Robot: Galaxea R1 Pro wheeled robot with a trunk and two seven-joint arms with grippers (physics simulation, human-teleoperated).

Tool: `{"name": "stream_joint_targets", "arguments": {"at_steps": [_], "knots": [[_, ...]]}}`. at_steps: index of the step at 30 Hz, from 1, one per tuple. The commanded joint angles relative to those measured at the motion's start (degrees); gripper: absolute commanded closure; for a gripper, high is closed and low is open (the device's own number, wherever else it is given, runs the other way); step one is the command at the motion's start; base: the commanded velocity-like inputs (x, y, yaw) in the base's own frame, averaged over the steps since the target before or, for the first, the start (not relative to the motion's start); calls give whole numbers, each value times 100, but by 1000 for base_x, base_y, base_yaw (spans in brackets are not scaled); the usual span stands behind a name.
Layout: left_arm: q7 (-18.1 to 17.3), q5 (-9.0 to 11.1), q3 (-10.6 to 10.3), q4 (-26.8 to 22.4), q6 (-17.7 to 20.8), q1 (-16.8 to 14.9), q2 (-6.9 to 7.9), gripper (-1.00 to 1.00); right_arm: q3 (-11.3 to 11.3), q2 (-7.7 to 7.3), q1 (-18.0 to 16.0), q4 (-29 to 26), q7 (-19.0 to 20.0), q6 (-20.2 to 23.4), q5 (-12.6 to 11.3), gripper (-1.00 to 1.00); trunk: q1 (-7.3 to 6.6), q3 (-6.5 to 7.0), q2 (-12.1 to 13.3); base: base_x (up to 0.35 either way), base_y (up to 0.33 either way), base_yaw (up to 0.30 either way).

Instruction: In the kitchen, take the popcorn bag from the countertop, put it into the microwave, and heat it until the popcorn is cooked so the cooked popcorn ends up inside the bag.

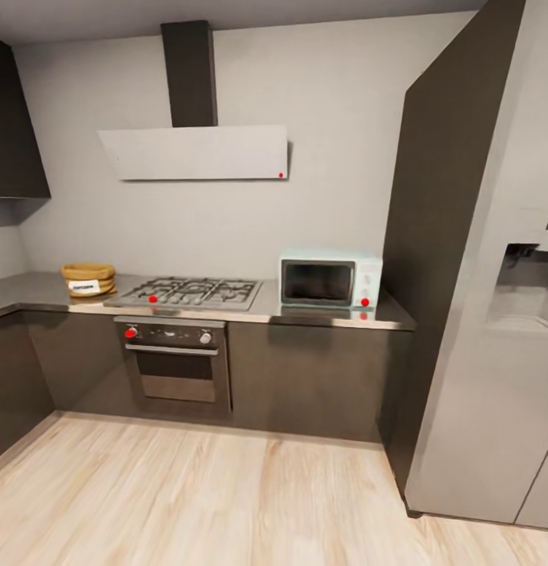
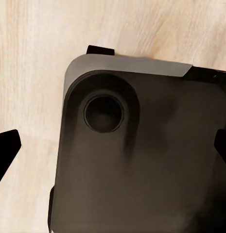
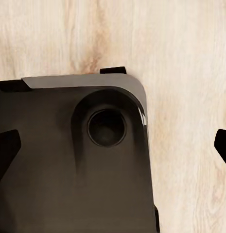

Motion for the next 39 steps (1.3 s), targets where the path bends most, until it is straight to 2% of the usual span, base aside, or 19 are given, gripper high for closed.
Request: {"name": "stream_joint_targets", "arguments": {"at_steps": [1, 6, 28, 32, 35, 38, 39], "knots": [[-22, 47, 7, -2, 2, -1, 1, -100, -7, 0, -3, 11, 7, -37, -50, -100, 4, -4, -2, 334, 113, 0], [-22, 47, 7, -2, -2, -2, -2, -100, -12, 7, -3, 11, 2, -41, -53, -100, 4, -4, -2, 334, 37, -109], [-22, 51, 7, -2, -42, -2, 4, -100, -8, 0, -3, 11, 4, -35, -54, -100, 4, -4, -2, 318, 0, -243], [-22, 65, 15, -3, -42, -2, 4, -100, -6, -6, -3, 11, -3, -34, -45, -100, 4, -4, -2, 294, 0, -78], [-22, 86, 16, -2, -42, -2, 4, -100, 0, -1, -3, 5, -46, -18, 105, -100, 4, -4, -2, 312, 0, -7], [-15, 95, 23, -2, -42, -3, 4, -100, -5, 14, -3, 3, -56, 6, 506, -100, 4, -4, -2, 319, 0, -1], [-15, 97, 23, -2, -42, -3, 4, -100, -6, 16, -3, 2, -57, 13, 561, -100, 4, -4, -2, 321, 0, 0]]}}
